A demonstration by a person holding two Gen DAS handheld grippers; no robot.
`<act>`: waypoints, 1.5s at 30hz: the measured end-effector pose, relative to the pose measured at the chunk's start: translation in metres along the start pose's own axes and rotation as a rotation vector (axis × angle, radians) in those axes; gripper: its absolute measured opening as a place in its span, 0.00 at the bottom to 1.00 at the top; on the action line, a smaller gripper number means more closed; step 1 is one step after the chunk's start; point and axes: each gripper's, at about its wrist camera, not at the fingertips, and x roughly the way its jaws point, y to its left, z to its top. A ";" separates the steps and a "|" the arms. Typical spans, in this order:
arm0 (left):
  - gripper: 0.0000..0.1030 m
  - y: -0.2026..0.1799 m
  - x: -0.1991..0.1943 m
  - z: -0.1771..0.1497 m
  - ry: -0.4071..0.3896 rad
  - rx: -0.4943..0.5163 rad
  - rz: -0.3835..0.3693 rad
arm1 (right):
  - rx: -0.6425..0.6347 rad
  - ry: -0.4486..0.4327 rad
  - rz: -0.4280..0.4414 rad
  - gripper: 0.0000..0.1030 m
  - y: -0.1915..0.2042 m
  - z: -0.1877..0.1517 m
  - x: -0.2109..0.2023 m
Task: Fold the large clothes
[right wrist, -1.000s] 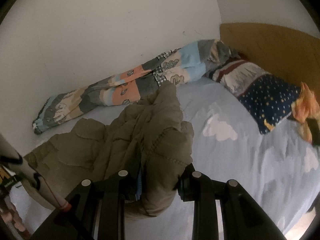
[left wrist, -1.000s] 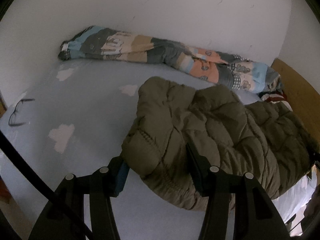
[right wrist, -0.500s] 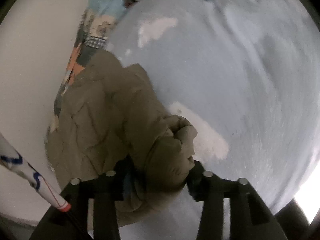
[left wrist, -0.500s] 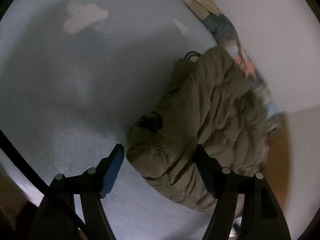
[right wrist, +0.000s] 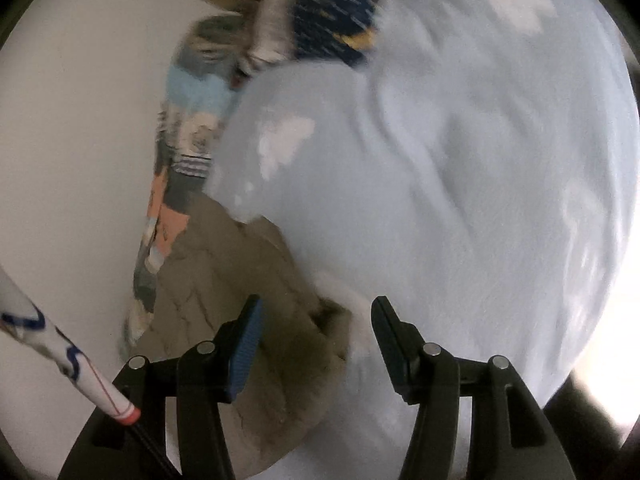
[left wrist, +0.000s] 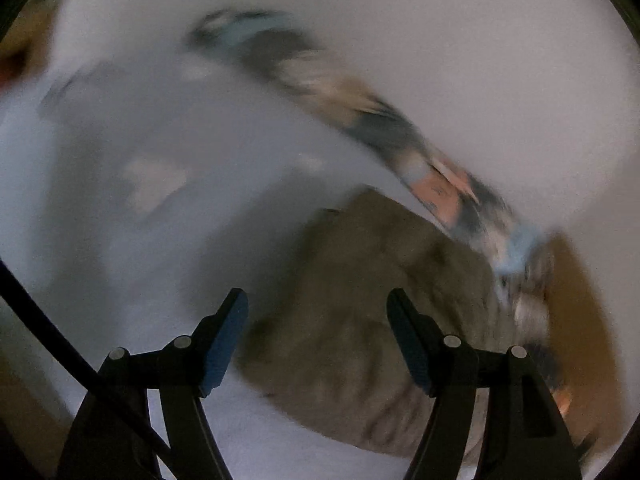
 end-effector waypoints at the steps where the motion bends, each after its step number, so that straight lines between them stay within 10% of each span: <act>1: 0.69 -0.025 0.006 -0.006 0.005 0.088 -0.012 | -0.114 -0.015 0.015 0.53 0.022 -0.004 -0.002; 6: 0.69 -0.117 0.039 -0.056 0.084 0.410 -0.061 | -0.565 -0.013 0.032 0.38 0.106 -0.052 0.016; 10: 0.69 -0.147 0.069 -0.077 0.151 0.515 -0.028 | -0.658 0.057 -0.002 0.38 0.127 -0.077 0.049; 15: 0.71 -0.137 0.106 -0.088 0.288 0.508 0.056 | -0.658 0.146 -0.134 0.38 0.118 -0.080 0.091; 22: 0.72 -0.152 0.094 -0.082 0.248 0.528 0.054 | -0.631 0.187 -0.165 0.38 0.108 -0.077 0.100; 31: 0.72 -0.181 0.107 -0.035 0.121 0.499 0.040 | -0.730 -0.065 -0.115 0.38 0.158 -0.059 0.067; 45: 0.78 -0.173 0.173 -0.031 0.234 0.485 0.122 | -0.864 0.002 -0.240 0.43 0.211 -0.087 0.175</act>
